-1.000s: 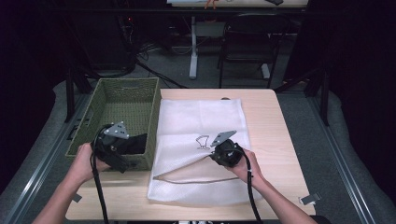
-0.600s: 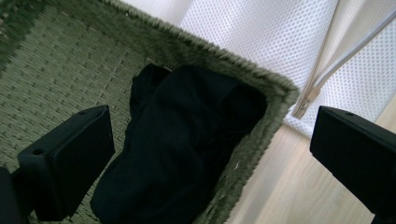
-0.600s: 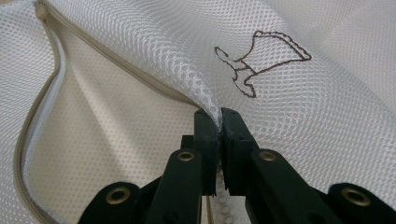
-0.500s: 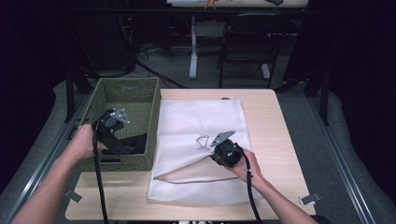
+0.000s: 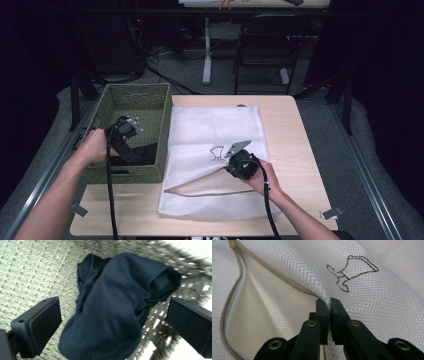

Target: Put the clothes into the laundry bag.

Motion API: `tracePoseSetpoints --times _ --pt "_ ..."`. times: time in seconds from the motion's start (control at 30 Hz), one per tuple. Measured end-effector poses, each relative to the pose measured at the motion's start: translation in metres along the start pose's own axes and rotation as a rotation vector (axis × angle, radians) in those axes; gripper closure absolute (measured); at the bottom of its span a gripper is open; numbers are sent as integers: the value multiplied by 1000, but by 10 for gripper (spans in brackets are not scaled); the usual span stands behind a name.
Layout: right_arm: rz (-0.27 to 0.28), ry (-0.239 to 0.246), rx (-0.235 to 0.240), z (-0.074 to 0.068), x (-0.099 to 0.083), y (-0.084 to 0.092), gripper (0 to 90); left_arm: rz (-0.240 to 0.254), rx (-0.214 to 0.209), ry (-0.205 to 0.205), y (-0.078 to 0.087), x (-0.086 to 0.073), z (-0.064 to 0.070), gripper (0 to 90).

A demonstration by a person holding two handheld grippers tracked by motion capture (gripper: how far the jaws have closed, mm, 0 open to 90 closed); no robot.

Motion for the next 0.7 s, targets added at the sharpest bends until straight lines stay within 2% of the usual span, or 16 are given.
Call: tracePoseSetpoints --times 0.07,0.23,0.27,0.43,0.57,0.63,0.7 --pt "1 -7 0 0 0 0 863 -22 5 -14 -4 1 0 1" --pt "-9 5 -11 -1 0 0 863 -60 -25 -29 -17 2 -1 1" --pt "-8 6 -11 -1 0 0 863 -78 -18 -34 -20 2 -1 1" --pt "-9 3 -15 -2 0 -1 863 -124 -32 -74 -32 6 0 4" --pt "-10 1 -16 -2 0 -1 862 -139 -42 -78 -42 7 2 22" --pt "-10 1 -17 -2 0 -1 862 -156 -61 -77 -49 5 3 22" --pt "-9 3 -16 -2 -1 -1 862 -176 -61 -75 -54 4 4 33"
Point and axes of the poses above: each handheld gripper's, and its own axes: y roughly backward along the jaws, x roughly out of its top, z roughly to its right, the point moved 3 cm from there along -y, roughly forward along the jaws, and after that the axes turned 14 degrees about x, right-handed, at the moved point
